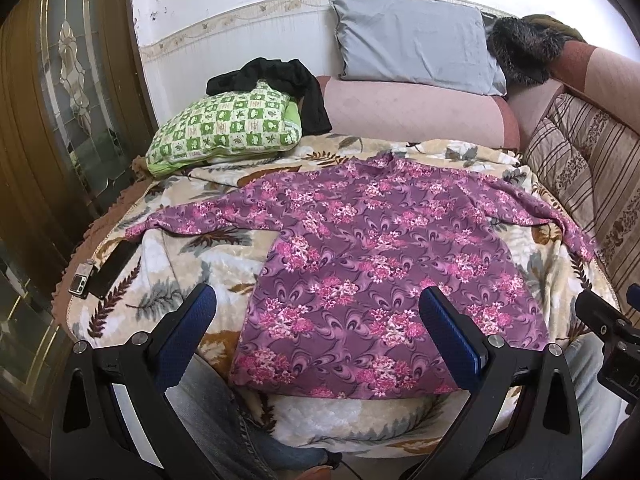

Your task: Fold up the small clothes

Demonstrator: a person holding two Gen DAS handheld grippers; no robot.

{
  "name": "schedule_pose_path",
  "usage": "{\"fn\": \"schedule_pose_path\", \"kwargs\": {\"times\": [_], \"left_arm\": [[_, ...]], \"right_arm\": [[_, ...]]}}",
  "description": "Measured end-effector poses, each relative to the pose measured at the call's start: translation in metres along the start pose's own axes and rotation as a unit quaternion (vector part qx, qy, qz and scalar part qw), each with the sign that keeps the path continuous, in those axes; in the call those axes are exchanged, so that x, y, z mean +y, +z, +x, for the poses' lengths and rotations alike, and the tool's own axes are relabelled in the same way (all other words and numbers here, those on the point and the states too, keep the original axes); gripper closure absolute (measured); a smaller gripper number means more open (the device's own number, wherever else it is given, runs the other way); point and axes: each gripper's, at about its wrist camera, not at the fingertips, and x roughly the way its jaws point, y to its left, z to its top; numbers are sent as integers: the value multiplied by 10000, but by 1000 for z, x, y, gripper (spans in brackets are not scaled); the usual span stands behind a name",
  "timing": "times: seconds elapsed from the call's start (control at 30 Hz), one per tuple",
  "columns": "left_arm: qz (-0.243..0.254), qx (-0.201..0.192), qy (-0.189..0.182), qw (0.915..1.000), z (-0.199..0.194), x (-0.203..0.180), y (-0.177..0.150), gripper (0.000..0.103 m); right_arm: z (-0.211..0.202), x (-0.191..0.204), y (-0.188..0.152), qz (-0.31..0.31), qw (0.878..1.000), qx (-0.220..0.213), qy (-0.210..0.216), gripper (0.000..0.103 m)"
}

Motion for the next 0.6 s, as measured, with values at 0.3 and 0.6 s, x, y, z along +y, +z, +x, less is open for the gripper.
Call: {"fn": "schedule_pose_path", "kwargs": {"times": [0.3, 0.6], "left_arm": [[57, 61, -5, 10000, 2, -3, 0, 1], [107, 134, 80, 9998, 9, -1, 3, 1]], "right_arm": [[-1, -1, -1, 92, 9993, -356, 92, 6], [6, -2, 1, 121, 9990, -338, 253, 8]]}}
